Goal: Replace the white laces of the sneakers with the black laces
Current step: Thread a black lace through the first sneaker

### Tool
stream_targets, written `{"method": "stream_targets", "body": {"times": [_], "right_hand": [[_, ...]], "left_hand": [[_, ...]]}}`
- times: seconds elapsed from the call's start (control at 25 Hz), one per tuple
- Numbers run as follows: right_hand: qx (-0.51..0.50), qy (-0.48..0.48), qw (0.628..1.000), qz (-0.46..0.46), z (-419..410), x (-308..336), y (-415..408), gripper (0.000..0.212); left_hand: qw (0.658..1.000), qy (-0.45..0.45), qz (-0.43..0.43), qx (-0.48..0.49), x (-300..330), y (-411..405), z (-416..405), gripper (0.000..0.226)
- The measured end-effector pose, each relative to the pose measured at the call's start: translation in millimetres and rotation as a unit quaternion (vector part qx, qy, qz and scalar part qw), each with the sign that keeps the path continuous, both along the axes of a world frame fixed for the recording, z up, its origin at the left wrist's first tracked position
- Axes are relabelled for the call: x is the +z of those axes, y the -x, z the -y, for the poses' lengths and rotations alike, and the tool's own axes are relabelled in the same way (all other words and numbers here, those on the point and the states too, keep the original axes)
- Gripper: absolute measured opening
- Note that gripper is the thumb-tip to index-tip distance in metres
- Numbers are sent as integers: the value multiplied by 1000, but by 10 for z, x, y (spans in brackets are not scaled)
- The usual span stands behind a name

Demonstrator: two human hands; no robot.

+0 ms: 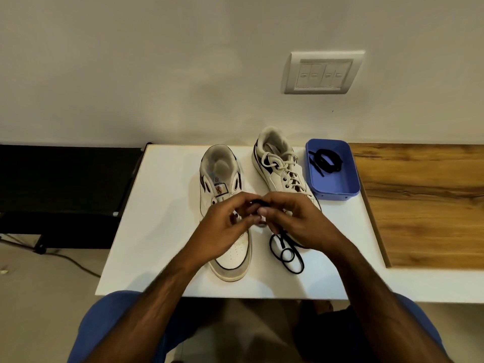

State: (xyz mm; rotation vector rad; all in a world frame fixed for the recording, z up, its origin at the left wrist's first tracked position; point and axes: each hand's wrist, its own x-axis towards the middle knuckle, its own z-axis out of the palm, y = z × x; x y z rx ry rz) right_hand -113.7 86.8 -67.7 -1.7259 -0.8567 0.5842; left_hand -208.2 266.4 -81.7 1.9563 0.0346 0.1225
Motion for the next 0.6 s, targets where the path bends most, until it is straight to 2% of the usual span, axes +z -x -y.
{"method": "stream_targets", "body": {"times": [0.08,0.28,0.36,0.48,0.6], "right_hand": [[-48,-19,999,-9,23,26,-41,16],[-150,-58,986,-43,124,29,-132,15],[-179,-57,981,-53,174,15,-167,15],[-203,-30,978,-37,212,-45,-221,14],[-232,-4,972,-21,224,-83,-253,13]], "left_hand": [[998,33,-16,53,15,-6,-59,17],[983,101,30,150,80,-1,-263,26],[982,50,27,181,64,3,-331,17],[984,-70,47,160,14,23,-412,19],[959,-200,78,185,-48,28,-487,10]]}}
